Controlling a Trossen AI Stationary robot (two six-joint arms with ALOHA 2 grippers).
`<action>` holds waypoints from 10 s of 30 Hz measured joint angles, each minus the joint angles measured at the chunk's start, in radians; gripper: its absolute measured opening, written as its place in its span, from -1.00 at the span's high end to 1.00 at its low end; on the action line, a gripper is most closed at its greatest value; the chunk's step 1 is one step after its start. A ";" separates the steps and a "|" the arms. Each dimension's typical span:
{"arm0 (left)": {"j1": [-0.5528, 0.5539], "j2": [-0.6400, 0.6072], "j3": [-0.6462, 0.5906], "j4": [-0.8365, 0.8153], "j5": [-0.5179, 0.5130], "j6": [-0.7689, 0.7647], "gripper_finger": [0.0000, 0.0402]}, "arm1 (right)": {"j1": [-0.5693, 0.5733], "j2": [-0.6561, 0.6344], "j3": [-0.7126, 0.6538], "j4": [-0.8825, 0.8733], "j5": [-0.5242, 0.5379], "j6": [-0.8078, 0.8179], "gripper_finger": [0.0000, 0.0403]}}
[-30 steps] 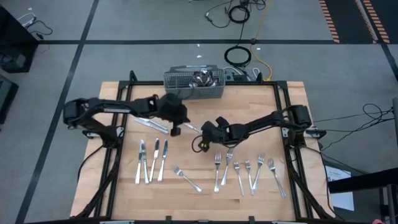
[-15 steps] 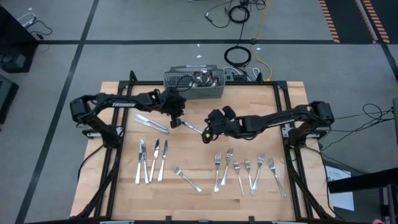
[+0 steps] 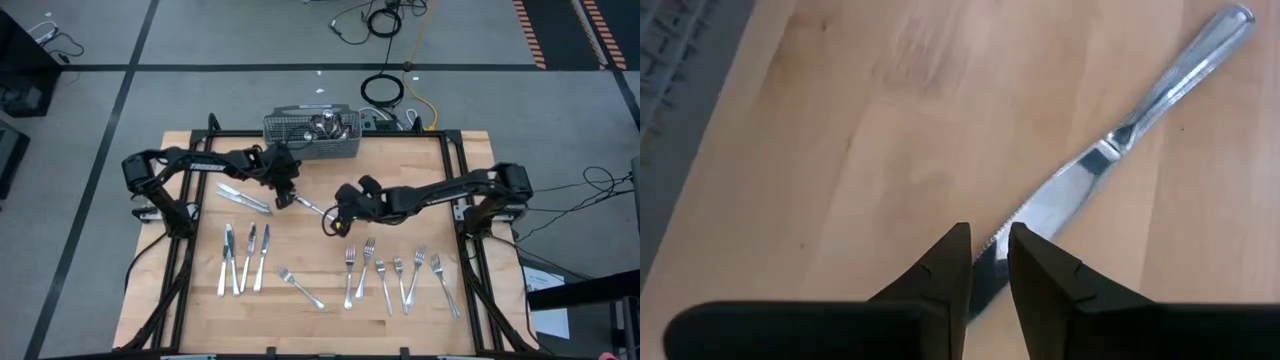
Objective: Sort silverware
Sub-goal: Put the silver knife into the gray utensil holder
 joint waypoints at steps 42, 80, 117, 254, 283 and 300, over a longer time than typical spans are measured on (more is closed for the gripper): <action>0.247 -0.089 -0.285 0.370 0.492 -0.583 0.61 | 0.004 0.275 -0.018 0.165 -0.113 0.106 0.57; 0.220 -0.029 -0.320 0.343 0.349 -0.649 -0.16 | 0.004 0.277 -0.020 0.199 -0.125 0.072 0.57; 0.209 -0.020 -0.327 0.304 0.492 -0.599 0.96 | 0.006 0.277 -0.021 0.221 -0.126 0.049 0.57; 0.793 -0.617 -0.196 0.687 0.698 -0.941 0.03 | -0.460 0.554 0.513 0.927 -0.123 -0.359 0.90; 0.793 -0.617 -0.196 0.686 0.700 -0.941 0.03 | -0.469 0.591 0.513 0.931 -0.124 -0.383 0.89; 0.793 -0.617 -0.196 0.686 0.700 -0.942 0.03 | -0.469 0.591 0.513 0.881 -0.123 -0.298 0.60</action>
